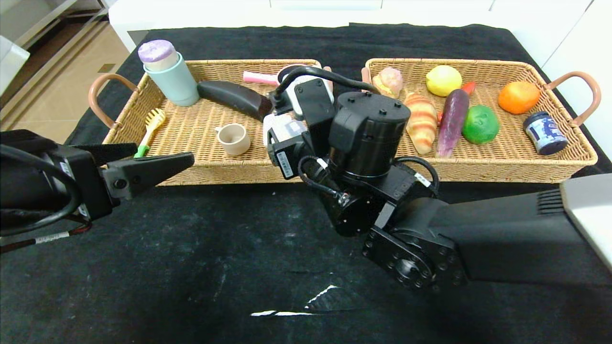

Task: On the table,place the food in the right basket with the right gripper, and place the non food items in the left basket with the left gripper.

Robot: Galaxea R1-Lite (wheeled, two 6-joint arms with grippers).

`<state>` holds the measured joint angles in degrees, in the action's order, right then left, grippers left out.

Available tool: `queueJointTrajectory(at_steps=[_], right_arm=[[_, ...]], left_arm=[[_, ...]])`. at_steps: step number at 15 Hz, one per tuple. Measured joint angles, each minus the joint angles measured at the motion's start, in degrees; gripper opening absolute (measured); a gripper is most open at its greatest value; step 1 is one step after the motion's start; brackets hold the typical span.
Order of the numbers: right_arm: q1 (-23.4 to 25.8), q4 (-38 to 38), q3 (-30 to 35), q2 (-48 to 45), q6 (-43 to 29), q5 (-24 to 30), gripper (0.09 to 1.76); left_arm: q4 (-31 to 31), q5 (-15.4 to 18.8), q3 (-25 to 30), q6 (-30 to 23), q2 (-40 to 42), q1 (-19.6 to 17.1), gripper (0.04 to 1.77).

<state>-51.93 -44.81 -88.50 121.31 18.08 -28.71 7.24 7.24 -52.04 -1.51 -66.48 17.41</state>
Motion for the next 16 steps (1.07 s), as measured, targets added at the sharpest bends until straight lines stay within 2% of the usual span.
queueJointTrajectory(at_steps=[4,10,13,16], right_arm=[[0.0,-1.5,9.5,-6.1,-0.2,0.8,1.64],[2.6,-1.5,26.8,-18.8,-0.9,5.4,1.68],[6.2,-0.8,34.1,-25.7,-0.9,6.3,1.69],[12.5,1.4,40.3,-32.7,-1.2,9.6,1.69]], left_arm=[[-0.5,0.1,0.1,0.1,-0.2,0.1,1.72],[-0.5,0.1,0.9,1.5,-0.3,0.3,1.72],[-0.5,0.0,1.3,2.0,0.1,0.4,1.72],[-0.6,0.4,1.8,2.1,1.1,0.5,1.72]])
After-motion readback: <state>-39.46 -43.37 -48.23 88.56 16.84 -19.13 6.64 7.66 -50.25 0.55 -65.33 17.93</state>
